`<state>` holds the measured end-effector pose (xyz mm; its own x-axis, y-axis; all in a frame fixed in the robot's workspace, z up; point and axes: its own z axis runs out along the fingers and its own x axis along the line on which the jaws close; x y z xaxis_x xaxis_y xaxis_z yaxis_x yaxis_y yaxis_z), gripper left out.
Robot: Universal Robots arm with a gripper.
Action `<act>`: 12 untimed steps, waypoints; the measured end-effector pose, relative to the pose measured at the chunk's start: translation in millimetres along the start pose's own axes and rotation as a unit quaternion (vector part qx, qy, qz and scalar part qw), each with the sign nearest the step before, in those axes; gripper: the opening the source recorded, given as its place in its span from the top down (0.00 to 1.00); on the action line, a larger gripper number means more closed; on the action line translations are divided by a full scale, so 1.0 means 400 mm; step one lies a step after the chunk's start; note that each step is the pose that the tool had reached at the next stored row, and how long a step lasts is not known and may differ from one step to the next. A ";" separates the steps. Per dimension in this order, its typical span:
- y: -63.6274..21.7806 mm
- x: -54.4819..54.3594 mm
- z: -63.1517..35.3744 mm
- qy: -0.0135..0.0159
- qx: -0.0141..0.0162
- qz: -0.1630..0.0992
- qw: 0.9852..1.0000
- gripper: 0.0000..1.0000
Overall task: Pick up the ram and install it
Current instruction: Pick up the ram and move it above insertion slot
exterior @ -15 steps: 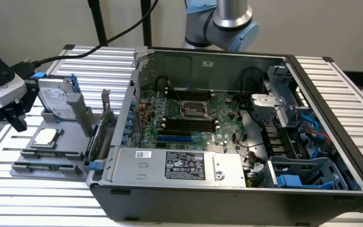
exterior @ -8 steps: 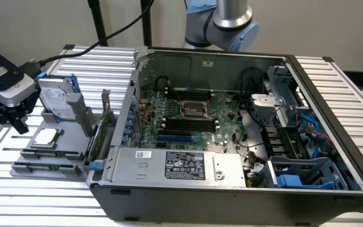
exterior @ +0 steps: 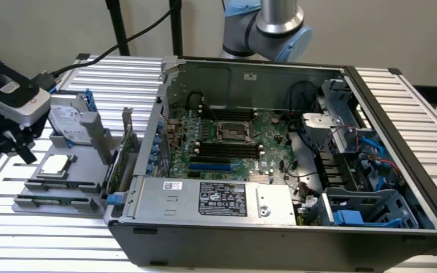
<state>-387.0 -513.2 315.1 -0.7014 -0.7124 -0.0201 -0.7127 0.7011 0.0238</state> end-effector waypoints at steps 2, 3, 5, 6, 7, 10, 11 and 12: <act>0.000 0.000 0.005 0.000 0.000 -0.019 1.000 0.89; 0.000 0.000 0.007 0.001 -0.001 -0.028 1.000 0.89; 0.000 0.000 0.011 0.001 -0.001 -0.046 0.999 0.89; 0.000 0.000 0.013 0.001 -0.001 -0.055 0.998 0.89; 0.000 0.000 0.016 0.001 -0.001 -0.064 0.998 0.89; -0.001 0.000 0.023 0.002 -0.002 -0.091 0.996 0.89; -0.001 0.000 0.025 0.002 -0.002 -0.100 0.995 0.89; -0.001 0.000 0.027 0.003 -0.002 -0.109 0.994 0.89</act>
<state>-387.0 -513.2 304.3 -0.5303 -0.8476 -0.0201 -0.8478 0.5298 0.0239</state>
